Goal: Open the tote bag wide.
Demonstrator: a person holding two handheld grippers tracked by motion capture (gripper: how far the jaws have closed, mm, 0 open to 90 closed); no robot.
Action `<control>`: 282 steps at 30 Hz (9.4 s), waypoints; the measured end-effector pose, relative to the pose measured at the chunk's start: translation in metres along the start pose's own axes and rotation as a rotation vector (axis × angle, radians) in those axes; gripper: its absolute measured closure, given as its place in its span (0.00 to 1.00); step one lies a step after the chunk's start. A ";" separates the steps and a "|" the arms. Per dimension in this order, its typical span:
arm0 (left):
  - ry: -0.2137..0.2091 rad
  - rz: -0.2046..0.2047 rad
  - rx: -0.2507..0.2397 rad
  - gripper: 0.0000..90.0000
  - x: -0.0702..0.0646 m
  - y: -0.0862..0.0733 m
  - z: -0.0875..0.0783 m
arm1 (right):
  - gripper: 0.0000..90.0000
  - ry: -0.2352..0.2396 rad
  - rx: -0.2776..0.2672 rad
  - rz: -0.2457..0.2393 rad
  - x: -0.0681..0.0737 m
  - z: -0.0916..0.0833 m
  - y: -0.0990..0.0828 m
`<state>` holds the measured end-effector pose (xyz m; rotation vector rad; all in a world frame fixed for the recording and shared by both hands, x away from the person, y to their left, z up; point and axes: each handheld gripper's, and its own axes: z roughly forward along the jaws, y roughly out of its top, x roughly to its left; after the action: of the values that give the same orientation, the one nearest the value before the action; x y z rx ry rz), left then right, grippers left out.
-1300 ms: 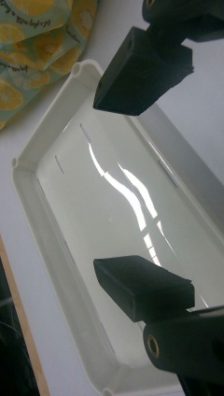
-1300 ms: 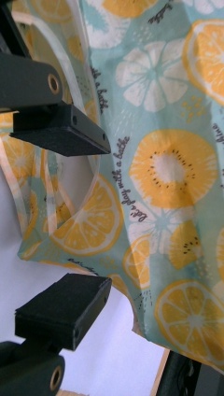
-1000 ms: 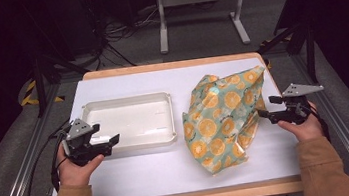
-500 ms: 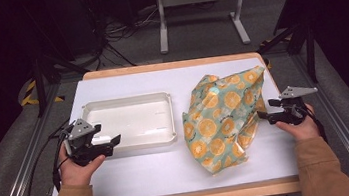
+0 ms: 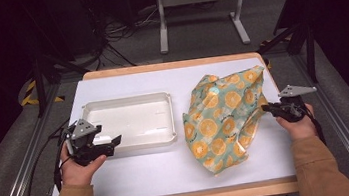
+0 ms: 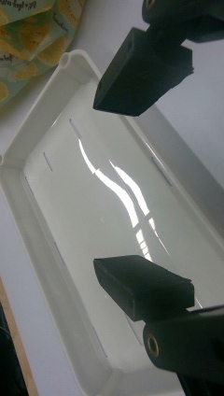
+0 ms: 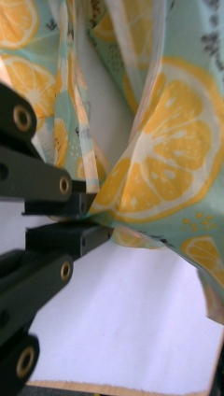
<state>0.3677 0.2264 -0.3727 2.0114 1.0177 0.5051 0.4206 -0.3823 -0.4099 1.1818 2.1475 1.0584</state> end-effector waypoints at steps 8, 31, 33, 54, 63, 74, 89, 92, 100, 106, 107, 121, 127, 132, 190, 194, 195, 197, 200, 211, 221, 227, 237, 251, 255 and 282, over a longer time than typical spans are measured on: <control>-0.003 -0.004 -0.003 0.24 0.000 0.000 0.000 | 1.00 0.003 -0.045 -0.002 0.001 -0.011 0.004; -0.011 -0.004 -0.004 0.24 0.000 0.001 0.003 | 1.00 0.073 -0.275 0.034 0.009 -0.060 0.026; -0.011 -0.005 -0.004 0.23 -0.001 0.001 0.004 | 1.00 0.082 -0.294 0.033 0.010 -0.064 0.028; -0.045 -0.012 -0.043 0.23 -0.004 0.005 0.002 | 1.00 0.161 -0.408 0.030 0.021 -0.087 0.044; -0.076 -0.008 -0.070 0.23 -0.010 0.016 -0.001 | 1.00 0.175 -0.418 0.012 0.025 -0.093 0.054; -0.109 0.014 -0.100 0.23 -0.020 0.034 -0.002 | 1.00 0.200 -0.416 -0.049 0.032 -0.106 0.079; -0.112 0.045 -0.102 0.23 -0.028 0.052 -0.003 | 1.00 0.236 -0.436 -0.084 0.037 -0.112 0.103; -0.123 0.041 -0.108 0.23 -0.030 0.054 -0.001 | 1.00 0.243 -0.443 -0.088 0.038 -0.114 0.107; -0.151 0.058 -0.101 0.22 -0.037 0.061 0.003 | 1.00 0.261 -0.446 -0.108 0.045 -0.112 0.121; -0.186 0.061 -0.120 0.22 -0.045 0.073 0.003 | 1.00 0.267 -0.437 -0.134 0.052 -0.109 0.132; -0.193 0.065 -0.121 0.22 -0.047 0.075 0.004 | 1.00 0.269 -0.435 -0.139 0.052 -0.108 0.133; -0.265 0.135 -0.136 0.21 -0.086 0.109 0.019 | 1.00 0.288 -0.431 -0.176 0.067 -0.099 0.155; -0.289 0.143 -0.138 0.20 -0.097 0.117 0.027 | 1.00 0.307 -0.434 -0.186 0.073 -0.093 0.162; -0.344 0.138 -0.150 0.19 -0.109 0.127 0.035 | 1.00 0.322 -0.440 -0.189 0.078 -0.089 0.166; -0.299 0.160 -0.184 0.82 -0.165 0.166 0.099 | 1.00 0.423 -0.439 -0.217 0.106 -0.063 0.172; -0.280 0.165 -0.188 0.97 -0.164 0.165 0.098 | 0.98 0.425 -0.433 -0.214 0.104 -0.062 0.169; -0.280 0.165 -0.188 0.98 -0.164 0.165 0.098 | 0.98 0.425 -0.433 -0.214 0.104 -0.062 0.169; -0.276 0.156 -0.189 0.98 -0.163 0.166 0.097 | 0.96 0.426 -0.429 -0.211 0.103 -0.062 0.168; -0.273 0.145 -0.191 0.98 -0.161 0.166 0.097 | 0.90 0.415 -0.423 -0.209 0.100 -0.065 0.164; -0.270 0.114 -0.195 0.98 -0.151 0.165 0.097 | 0.55 0.357 -0.454 -0.164 0.086 -0.083 0.145; -0.262 0.111 -0.198 0.98 -0.148 0.165 0.097 | 0.28 0.296 -0.398 -0.103 0.070 -0.082 0.117; -0.265 0.098 -0.199 0.98 -0.146 0.165 0.096 | 0.16 0.241 -0.351 -0.091 0.067 -0.073 0.100; -0.272 0.101 -0.195 0.98 -0.144 0.164 0.095 | 0.10 0.222 -0.277 -0.082 0.074 -0.040 0.083; -0.271 0.095 -0.203 0.98 -0.140 0.162 0.093 | 0.19 0.184 -0.256 -0.052 0.079 0.001 0.078; -0.261 0.090 -0.206 0.98 -0.137 0.162 0.092 | 0.42 0.194 -0.239 -0.048 0.074 0.004 0.077; -0.177 0.058 -0.203 0.95 -0.111 0.156 0.092 | 0.98 0.384 -0.260 -0.001 0.035 -0.026 0.092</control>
<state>0.4359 0.0385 -0.3014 1.8717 0.7714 0.4334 0.4297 -0.3318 -0.3216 0.9132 2.1915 1.6173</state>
